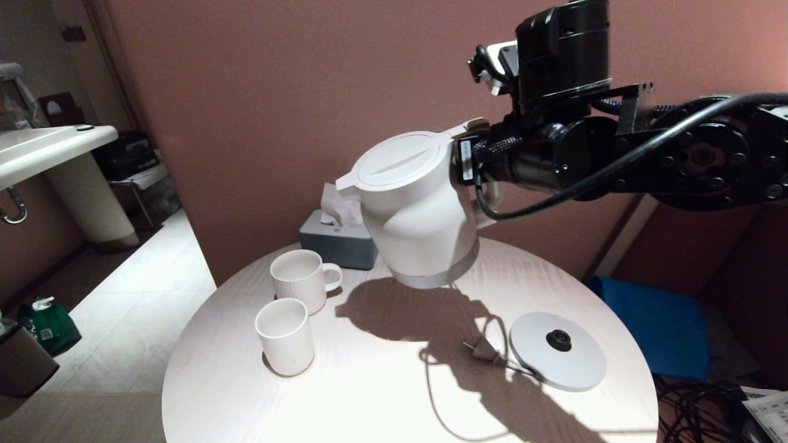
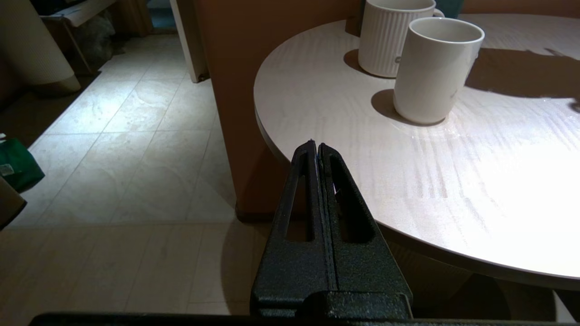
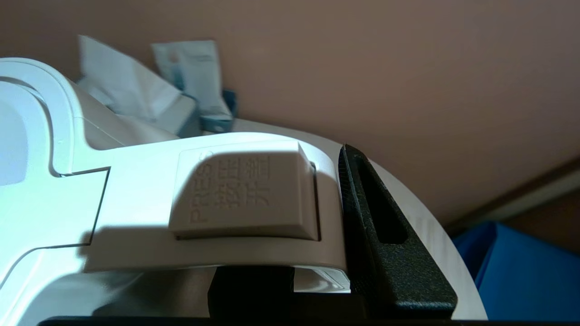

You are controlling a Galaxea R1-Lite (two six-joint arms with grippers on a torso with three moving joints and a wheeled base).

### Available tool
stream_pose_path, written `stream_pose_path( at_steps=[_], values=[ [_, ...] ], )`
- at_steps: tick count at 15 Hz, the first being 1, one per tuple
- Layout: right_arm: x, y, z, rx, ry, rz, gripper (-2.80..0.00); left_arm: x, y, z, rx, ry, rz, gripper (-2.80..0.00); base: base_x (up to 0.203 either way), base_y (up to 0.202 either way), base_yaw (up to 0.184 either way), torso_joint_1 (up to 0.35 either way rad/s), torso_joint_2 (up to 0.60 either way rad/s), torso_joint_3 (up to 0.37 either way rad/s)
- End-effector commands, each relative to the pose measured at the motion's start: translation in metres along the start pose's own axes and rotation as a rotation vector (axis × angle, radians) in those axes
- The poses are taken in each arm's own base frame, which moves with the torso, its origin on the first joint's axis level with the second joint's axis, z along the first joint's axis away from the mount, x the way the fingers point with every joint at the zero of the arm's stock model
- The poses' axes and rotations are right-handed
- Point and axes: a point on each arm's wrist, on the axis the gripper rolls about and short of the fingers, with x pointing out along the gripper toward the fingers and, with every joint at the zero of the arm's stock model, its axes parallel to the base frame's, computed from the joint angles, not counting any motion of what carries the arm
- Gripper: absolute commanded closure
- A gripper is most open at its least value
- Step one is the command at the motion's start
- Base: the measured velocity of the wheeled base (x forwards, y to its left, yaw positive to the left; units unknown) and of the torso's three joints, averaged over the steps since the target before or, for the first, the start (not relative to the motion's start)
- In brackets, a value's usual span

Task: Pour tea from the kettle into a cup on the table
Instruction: Pour water into the cup

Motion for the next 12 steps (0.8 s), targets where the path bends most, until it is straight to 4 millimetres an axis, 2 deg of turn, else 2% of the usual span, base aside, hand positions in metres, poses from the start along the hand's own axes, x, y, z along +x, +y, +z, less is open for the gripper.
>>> stream_pose_path(
  at_steps=[1,5,8,12],
  values=[
    [0.009,0.019,-0.004,-0.025,0.005,0.01,0.0,0.0,0.0,0.0,-0.001,0.001,0.0,0.0,0.0,0.0,0.0,0.0,0.0,0.0],
    [0.014,0.043,0.0,-0.082,-0.023,0.012,0.0,0.0,0.0,0.0,0.0,0.001,0.0,0.0,0.0,0.0,0.0,0.0,0.0,0.0],
    [0.018,0.05,0.003,-0.122,-0.037,0.007,0.0,0.0,0.0,0.0,0.0,0.001,0.0,0.0,0.0,0.0,0.0,0.0,0.0,0.0],
    [0.018,0.063,-0.005,-0.146,-0.023,0.024,0.0,0.0,0.0,0.0,0.0,0.001,-0.001,0.0,0.0,0.0,0.0,0.0,0.0,0.0]
  ],
)
